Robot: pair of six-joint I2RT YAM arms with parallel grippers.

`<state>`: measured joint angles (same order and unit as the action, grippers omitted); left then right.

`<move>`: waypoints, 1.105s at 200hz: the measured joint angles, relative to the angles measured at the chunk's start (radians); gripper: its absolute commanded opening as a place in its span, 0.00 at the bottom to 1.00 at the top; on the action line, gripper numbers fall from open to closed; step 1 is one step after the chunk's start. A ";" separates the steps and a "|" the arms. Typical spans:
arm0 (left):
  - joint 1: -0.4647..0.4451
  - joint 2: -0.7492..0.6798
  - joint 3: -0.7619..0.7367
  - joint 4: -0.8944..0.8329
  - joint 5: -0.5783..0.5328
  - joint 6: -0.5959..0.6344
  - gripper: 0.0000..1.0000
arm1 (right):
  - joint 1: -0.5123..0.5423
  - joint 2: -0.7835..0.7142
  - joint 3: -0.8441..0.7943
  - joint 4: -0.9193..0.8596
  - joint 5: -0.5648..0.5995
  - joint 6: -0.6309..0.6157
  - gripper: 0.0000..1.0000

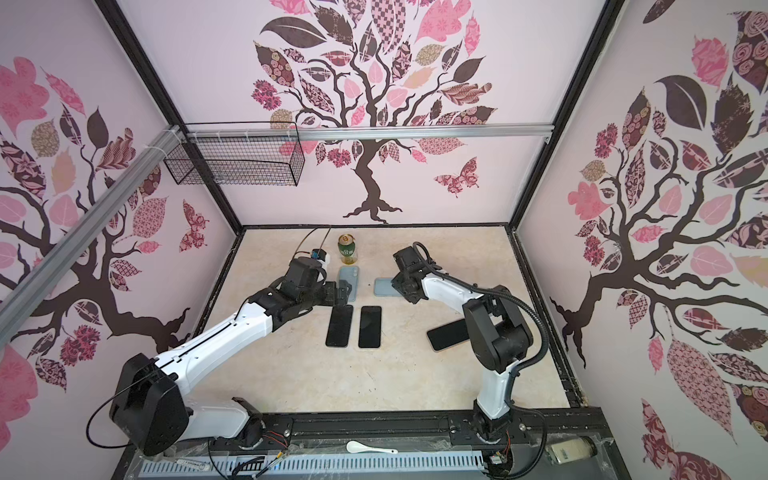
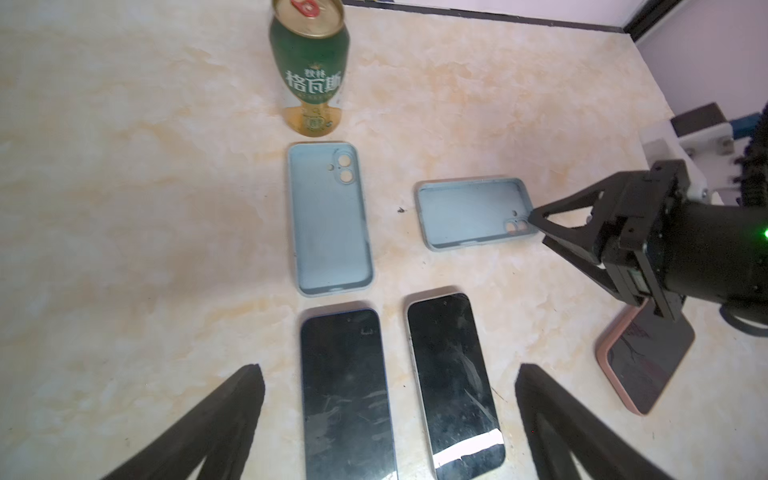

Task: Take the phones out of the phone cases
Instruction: 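Move the right gripper to the loose pale-blue case and grasp its edge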

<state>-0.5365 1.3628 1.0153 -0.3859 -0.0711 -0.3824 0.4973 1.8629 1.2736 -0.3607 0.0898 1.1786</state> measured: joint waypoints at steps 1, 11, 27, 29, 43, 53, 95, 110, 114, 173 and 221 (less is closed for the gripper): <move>0.002 0.000 0.000 0.000 0.001 0.000 0.98 | 0.001 0.003 0.003 -0.004 0.002 0.004 0.40; 0.023 0.000 0.000 0.002 0.003 0.003 0.98 | 0.006 0.024 0.024 -0.033 0.021 0.030 0.40; 0.042 0.000 0.000 0.006 0.008 0.009 0.98 | 0.016 0.048 0.052 -0.072 0.045 0.064 0.41; 0.043 0.000 0.000 0.006 0.008 0.010 0.98 | 0.018 0.050 0.056 -0.077 0.047 0.067 0.42; 0.047 0.002 0.000 0.018 0.016 0.013 0.98 | 0.023 0.070 0.084 -0.101 0.061 0.092 0.43; 0.047 0.006 0.000 0.030 0.024 0.013 0.98 | 0.026 0.091 0.111 -0.114 0.068 0.106 0.43; 0.047 0.027 0.000 0.056 0.053 0.013 0.98 | 0.034 0.160 0.181 -0.155 0.083 0.147 0.43; 0.047 0.027 0.000 0.057 0.056 0.013 0.98 | 0.038 0.174 0.192 -0.165 0.090 0.157 0.44; 0.047 0.027 0.000 0.058 0.058 0.013 0.98 | 0.039 0.178 0.195 -0.168 0.091 0.158 0.44; 0.047 0.027 0.000 0.062 0.062 0.013 0.98 | 0.048 0.235 0.259 -0.212 0.099 0.188 0.42; 0.047 0.027 0.000 0.062 0.061 0.013 0.98 | 0.056 0.278 0.307 -0.256 0.113 0.195 0.38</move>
<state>-0.4896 1.3899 1.0153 -0.3241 -0.0101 -0.3691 0.5529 2.1407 1.5810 -0.6167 0.2028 1.3735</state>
